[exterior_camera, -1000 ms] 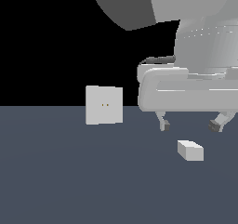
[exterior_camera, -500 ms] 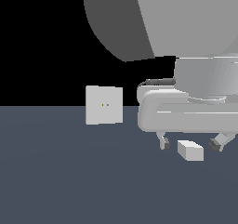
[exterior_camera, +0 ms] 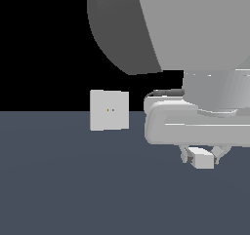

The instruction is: Plug the charger into the wall socket.

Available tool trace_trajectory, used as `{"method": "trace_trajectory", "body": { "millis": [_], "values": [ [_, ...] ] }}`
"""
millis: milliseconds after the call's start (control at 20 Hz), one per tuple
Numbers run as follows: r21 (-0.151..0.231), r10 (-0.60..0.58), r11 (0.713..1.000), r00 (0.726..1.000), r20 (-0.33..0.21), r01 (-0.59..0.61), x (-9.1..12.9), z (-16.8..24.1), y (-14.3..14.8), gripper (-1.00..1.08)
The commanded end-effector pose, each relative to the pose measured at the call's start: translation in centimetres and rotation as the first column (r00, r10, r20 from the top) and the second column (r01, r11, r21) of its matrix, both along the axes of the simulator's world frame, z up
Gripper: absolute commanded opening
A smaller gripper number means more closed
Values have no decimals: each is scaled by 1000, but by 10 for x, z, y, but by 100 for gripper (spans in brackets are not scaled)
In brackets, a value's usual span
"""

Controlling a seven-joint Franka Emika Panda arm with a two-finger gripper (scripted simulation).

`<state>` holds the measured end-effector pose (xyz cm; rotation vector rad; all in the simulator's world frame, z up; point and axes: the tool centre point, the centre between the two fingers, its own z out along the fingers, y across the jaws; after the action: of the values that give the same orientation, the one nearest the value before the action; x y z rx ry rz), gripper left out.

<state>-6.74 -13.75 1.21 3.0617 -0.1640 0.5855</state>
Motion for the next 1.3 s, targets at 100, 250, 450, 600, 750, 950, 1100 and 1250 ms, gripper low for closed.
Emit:
{"method": "trace_trajectory", "body": {
  "millis": [100,250,450,600,750,950,1100,1250],
  "values": [
    [0,0,1000,1000,0,0,0,0,0,-100],
    [0,1,1000,1000,0,-1,0,0,0,-100],
    [-1,22,1000,1000,0,-22,3,4,7,-100],
    [-1,65,998,998,0,-65,7,13,21,-100],
    [-3,132,991,991,0,-132,13,26,42,-100],
    [-5,246,969,969,-1,-246,20,48,80,-100],
    [-6,326,945,945,-1,-326,22,64,108,-100],
    [-6,383,924,924,-1,-383,22,76,128,-100]
  ]
}}
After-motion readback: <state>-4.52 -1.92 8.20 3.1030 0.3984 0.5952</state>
